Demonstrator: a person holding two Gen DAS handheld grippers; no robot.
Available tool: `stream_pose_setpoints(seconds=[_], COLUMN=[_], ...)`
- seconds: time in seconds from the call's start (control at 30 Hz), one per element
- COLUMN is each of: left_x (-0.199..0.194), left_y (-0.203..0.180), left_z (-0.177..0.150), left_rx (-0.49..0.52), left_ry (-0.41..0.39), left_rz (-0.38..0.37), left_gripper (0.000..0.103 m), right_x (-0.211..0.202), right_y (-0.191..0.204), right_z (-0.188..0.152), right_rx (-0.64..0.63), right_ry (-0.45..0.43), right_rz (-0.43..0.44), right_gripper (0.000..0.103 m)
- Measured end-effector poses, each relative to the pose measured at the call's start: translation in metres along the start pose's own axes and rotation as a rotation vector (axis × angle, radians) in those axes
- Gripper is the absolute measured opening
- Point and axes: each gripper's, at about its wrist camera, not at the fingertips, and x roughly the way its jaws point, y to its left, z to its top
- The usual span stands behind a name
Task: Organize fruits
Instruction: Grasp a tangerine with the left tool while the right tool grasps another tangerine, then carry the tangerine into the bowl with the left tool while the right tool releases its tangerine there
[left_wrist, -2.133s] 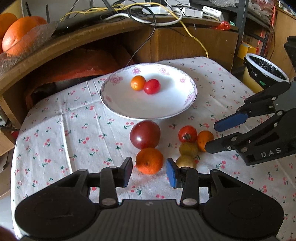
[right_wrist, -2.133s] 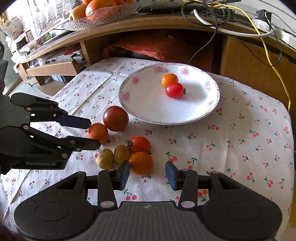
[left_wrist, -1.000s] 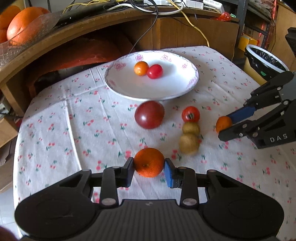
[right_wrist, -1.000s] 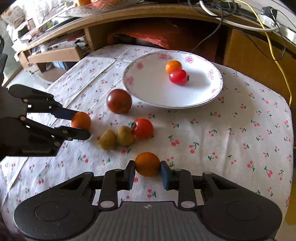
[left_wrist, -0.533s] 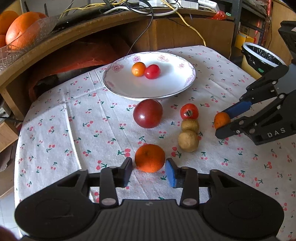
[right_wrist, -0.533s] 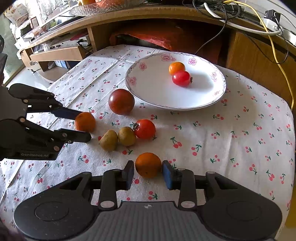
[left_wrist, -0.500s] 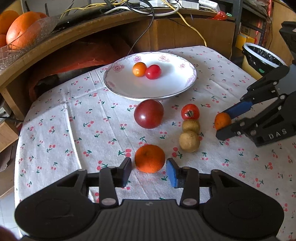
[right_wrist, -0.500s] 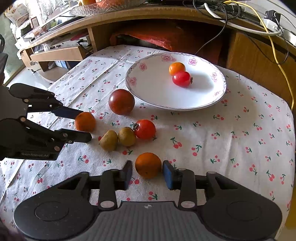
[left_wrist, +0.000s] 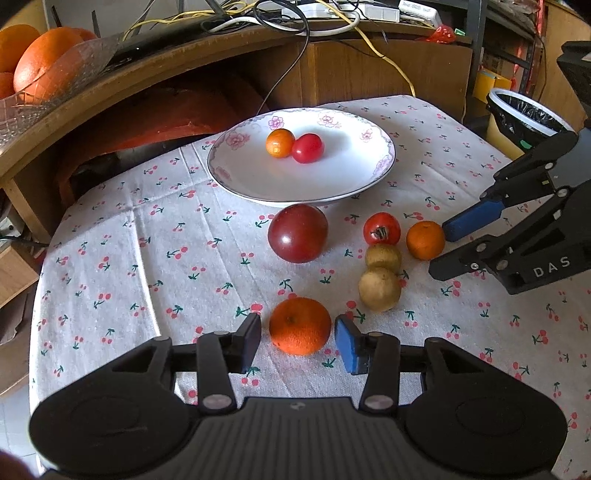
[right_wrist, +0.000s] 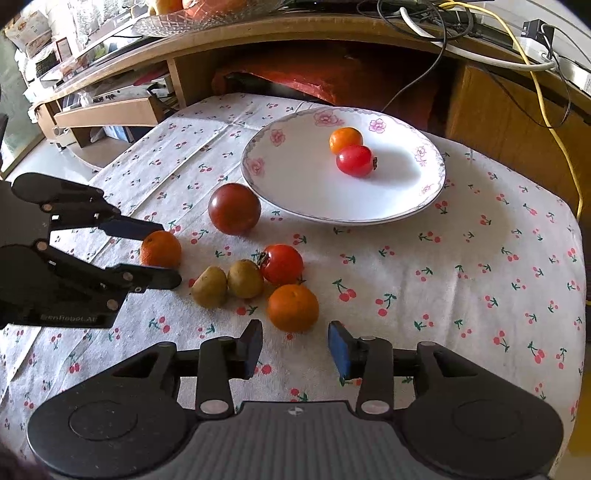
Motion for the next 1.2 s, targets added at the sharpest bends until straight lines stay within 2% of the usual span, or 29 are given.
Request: stream_pose_setpoints(seconds=[0.17,0.37,0.53,0.73,0.97,1.2], left_x=[-0.001,0.000,0.000,-0.001,-0.009,-0.007], left_y=[-0.003,-0.002,-0.002,-0.002,-0.006,-0.005], left_z=[0.000,0.001,0.002,0.004,0.016,0.040], left_rx=[0.018,-0.011,-0.027,-0.035,-0.037,-0.037], left_ry=[-0.002,0.004,0.011,0.022,-0.017,-0.053], left_rz=[0.014,0.016,0.015,0.011,0.002,0.025], left_gripper=[0.052,0.052,0.043,0.042,0.042,0.042], right_x=[0.004,0.008,0.007,0.002,-0.007,-0.008], right_y=[0.002,0.004,0.003,0.003,0.005,-0.002], right_z=[0.004,0.008,0.008,0.007,0.014,0.026], right_rx=[-0.010,-0.016,-0.002,0.005,0.008,0.030], right_ry=[-0.014,-0.012,-0.005,-0.008,-0.052,-0.088], right_rz=[-0.012,-0.008,-0.011,-0.017,-0.013,-0.037], right_gripper=[0.036,0.038,0.025,0.025,0.024,0.024])
